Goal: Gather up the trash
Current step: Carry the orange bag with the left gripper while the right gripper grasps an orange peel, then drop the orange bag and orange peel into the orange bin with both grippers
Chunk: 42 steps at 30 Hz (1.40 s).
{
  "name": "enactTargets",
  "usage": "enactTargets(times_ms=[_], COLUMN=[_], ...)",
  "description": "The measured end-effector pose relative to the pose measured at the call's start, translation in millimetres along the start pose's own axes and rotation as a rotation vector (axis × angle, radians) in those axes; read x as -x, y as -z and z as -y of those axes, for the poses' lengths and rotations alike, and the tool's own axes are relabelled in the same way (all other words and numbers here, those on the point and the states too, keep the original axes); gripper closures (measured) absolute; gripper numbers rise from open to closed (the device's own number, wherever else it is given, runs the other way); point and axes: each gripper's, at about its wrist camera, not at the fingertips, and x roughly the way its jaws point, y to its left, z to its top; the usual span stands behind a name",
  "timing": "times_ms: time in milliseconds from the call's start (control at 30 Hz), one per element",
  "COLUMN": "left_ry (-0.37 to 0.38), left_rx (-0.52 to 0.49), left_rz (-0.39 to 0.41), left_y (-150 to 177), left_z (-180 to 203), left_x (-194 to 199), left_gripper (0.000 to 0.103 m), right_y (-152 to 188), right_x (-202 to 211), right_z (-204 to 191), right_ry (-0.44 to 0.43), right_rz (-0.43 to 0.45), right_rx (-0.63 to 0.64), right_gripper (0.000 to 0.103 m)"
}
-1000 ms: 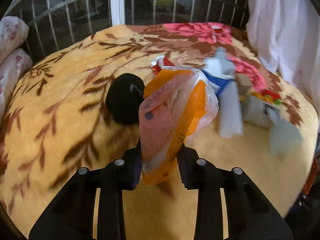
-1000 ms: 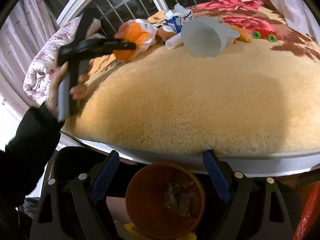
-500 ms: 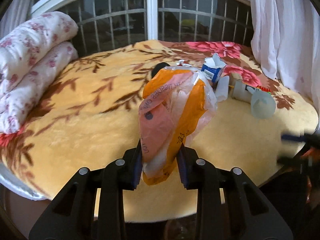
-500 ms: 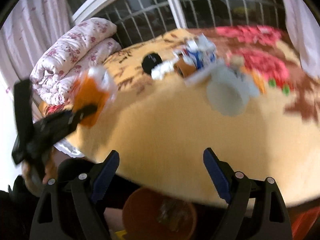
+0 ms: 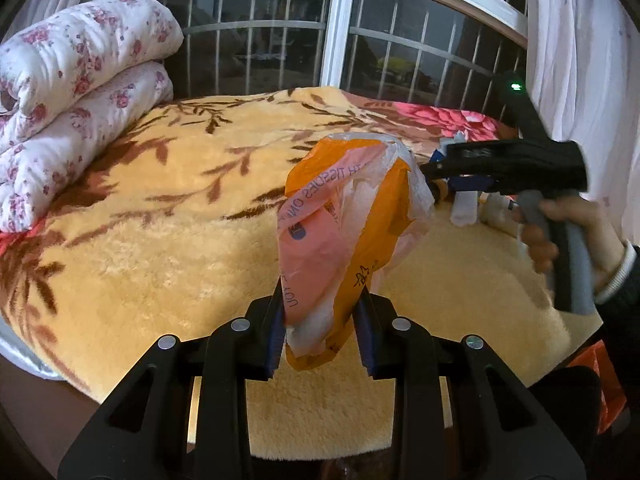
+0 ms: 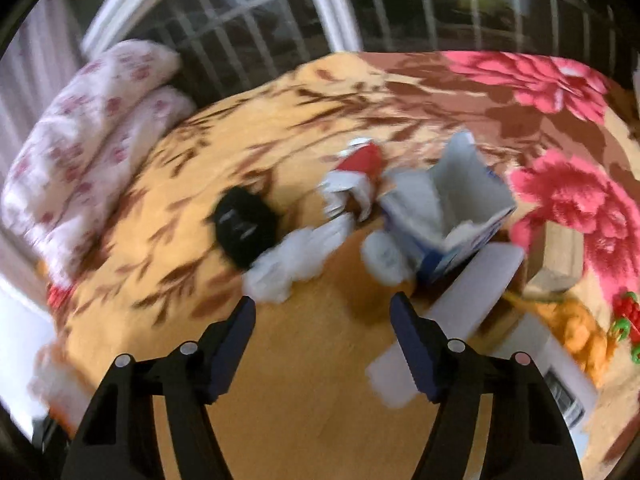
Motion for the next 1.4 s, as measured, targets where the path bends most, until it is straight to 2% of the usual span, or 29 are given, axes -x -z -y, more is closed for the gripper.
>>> enactTargets(times_ms=[167,300,333,367,400,467,567,667,767,833,967,1100,1267,1400], left_ry=[0.03,0.043,0.045,0.045,0.046,0.046,0.044,0.053,0.057,0.061,0.085,0.098,0.105,0.098], left_rx=[0.011,0.012,0.012,0.012,0.012,0.013,0.018,0.029,0.02,0.003,-0.02,-0.049,-0.087,-0.133], left_rz=[-0.001,0.004,0.003,0.002,0.001,-0.003,-0.008,-0.02,-0.025,-0.01,0.008,0.001,-0.055,-0.123], left_y=[-1,-1,-1,-1,0,-1,-1,-6,-10,-12,-8,6,35,67], left_z=[-4,-5,-4,-4,-4,-4,-4,-3,1,8,21,36,51,61], left_x=[-7,-7,-8,-8,-9,-9,-10,-8,-3,9,34,59,83,93], left_gripper=[0.074,0.074,0.074,0.074,0.074,0.074,0.074,0.074,0.074,0.074,0.074,0.074,0.074,0.074], right_y=[-14,-22,-24,-25,-26,-24,-18,-11,1,17,52,111,176,224], right_x=[-22,-39,-43,-46,-50,-51,-42,-18,20,53,110,161,186,186], right_z=[12,12,13,13,14,16,15,13,-2,-13,-27,-33,-35,-34], right_ry=[0.087,0.136,0.147,0.14,0.096,0.106,0.104,0.036,-0.019,-0.046,-0.041,-0.061,-0.095,-0.081], right_rz=[-0.028,-0.07,-0.082,-0.09,-0.125,-0.138,-0.12,-0.072,-0.007,0.04,0.105,0.127,0.098,0.055], right_rx=[-0.035,-0.01,-0.015,-0.019,-0.037,-0.063,-0.058,-0.083,-0.053,-0.007,0.086,0.143,0.131,0.134], right_gripper=[0.034,0.034,0.039,0.059,0.064,0.071,0.075,0.075,0.075,0.075,0.075,0.075,0.075,0.075])
